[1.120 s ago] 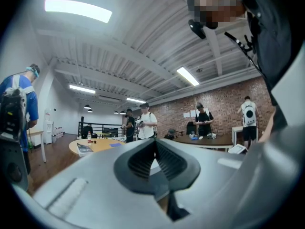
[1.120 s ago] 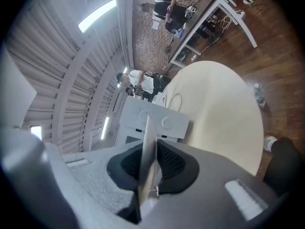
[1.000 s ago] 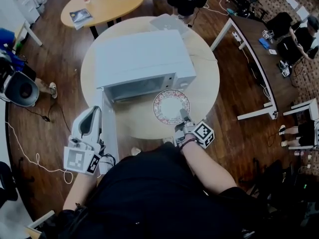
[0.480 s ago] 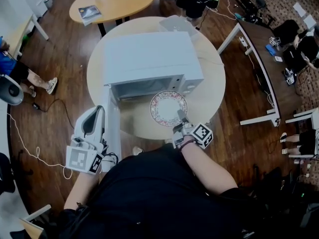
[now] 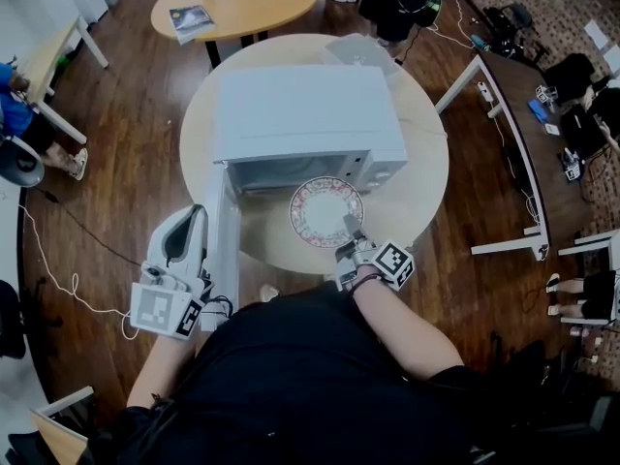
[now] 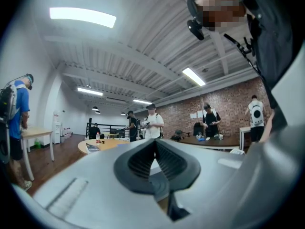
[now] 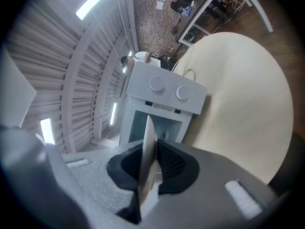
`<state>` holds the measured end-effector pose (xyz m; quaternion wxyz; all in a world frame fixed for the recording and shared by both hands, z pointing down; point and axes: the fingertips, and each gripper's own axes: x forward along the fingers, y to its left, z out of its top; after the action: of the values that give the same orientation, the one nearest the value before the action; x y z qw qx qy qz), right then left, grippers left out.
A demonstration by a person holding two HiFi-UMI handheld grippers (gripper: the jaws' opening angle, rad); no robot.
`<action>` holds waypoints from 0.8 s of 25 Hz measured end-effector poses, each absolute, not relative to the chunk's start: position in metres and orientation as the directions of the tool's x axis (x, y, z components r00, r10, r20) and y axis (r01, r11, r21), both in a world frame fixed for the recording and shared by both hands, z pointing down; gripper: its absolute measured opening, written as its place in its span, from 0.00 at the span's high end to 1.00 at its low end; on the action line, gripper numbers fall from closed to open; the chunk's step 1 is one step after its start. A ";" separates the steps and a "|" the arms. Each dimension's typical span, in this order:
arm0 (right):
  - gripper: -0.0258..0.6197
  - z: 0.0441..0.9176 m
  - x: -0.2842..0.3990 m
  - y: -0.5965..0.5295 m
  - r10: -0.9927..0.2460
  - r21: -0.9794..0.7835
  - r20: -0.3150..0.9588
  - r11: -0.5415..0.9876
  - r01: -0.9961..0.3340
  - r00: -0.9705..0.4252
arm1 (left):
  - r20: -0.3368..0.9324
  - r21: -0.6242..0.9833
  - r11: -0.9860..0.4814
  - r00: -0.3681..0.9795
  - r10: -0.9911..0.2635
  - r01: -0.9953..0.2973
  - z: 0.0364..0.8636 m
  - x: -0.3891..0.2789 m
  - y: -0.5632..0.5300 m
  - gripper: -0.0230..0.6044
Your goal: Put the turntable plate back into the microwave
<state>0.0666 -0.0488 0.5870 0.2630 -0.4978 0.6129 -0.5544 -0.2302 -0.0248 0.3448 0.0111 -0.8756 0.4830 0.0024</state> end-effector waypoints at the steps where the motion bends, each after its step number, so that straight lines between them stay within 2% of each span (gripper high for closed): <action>1: 0.91 0.587 0.064 -0.050 -0.899 -0.942 0.229 -0.109 -0.317 -0.374 | -0.015 -0.016 -0.529 0.530 -0.848 -0.848 0.345 -0.231 -0.024 0.96; 20: 0.91 0.583 0.007 -0.061 -0.819 -0.955 0.204 -0.046 -0.294 -0.536 | -0.014 0.003 -0.483 0.483 -0.876 -0.876 0.337 -0.243 -0.019 0.96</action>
<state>0.0074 -0.0610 0.5827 0.2248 -0.4259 0.6532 -0.5843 -0.2429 -0.0185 0.3369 0.0025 -0.8610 0.5086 0.0068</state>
